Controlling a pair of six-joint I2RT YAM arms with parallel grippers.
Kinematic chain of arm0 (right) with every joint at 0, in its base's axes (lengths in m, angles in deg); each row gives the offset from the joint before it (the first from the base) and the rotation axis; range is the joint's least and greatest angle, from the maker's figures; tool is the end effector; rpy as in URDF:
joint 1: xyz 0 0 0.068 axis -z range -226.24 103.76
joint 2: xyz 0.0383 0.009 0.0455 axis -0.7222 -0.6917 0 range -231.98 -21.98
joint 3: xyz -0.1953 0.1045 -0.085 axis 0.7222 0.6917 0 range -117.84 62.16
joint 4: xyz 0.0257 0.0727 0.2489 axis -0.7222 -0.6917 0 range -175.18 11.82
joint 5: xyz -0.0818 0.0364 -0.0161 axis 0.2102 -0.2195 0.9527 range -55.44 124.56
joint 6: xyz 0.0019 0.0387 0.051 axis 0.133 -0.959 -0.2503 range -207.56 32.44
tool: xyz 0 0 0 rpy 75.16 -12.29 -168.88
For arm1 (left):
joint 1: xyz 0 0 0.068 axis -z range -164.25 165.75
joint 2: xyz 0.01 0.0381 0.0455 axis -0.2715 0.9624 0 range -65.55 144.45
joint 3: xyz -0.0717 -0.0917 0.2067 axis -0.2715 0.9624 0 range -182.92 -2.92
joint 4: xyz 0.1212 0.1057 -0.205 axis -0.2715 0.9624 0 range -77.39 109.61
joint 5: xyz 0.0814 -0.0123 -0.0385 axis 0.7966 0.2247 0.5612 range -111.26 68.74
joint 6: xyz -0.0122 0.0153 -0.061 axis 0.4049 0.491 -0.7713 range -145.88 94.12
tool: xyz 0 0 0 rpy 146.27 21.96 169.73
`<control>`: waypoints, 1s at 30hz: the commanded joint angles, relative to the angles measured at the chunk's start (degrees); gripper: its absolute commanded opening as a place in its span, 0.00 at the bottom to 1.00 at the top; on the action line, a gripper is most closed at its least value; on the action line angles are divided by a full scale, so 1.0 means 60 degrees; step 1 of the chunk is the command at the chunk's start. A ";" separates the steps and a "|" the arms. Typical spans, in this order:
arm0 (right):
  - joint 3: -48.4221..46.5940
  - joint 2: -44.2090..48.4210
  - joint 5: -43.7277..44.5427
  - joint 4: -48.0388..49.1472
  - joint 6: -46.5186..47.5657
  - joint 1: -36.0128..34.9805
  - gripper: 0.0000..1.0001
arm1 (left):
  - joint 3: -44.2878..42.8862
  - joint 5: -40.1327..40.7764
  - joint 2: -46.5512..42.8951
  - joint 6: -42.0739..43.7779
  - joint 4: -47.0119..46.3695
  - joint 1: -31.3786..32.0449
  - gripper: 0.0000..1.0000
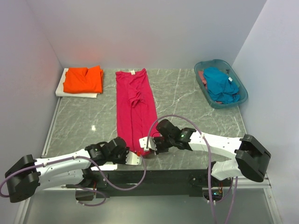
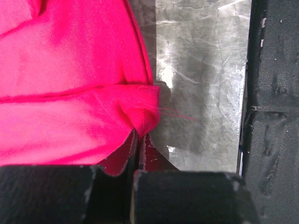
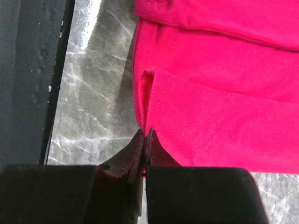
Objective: Fold and stack the t-shirts
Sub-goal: Fold the tshirt
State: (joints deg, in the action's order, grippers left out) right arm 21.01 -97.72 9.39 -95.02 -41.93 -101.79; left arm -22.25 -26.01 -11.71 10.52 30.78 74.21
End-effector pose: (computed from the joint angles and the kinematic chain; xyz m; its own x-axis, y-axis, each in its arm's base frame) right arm 0.1371 0.2373 0.1514 0.3314 -0.6606 -0.6737 -0.9430 -0.2558 -0.2130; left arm 0.0991 -0.1691 0.1098 0.1848 0.8295 -0.5271 0.9516 -0.0171 0.3068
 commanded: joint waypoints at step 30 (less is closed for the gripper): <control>-0.3892 -0.2225 -0.0434 -0.1455 -0.0207 0.2651 0.00 | -0.2589 -0.1975 0.1187 0.1316 -0.2133 -0.4420 0.00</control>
State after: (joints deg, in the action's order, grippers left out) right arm 2.22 -106.70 6.62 -101.64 -44.36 -87.62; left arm -32.85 -33.79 -8.78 16.42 25.91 51.85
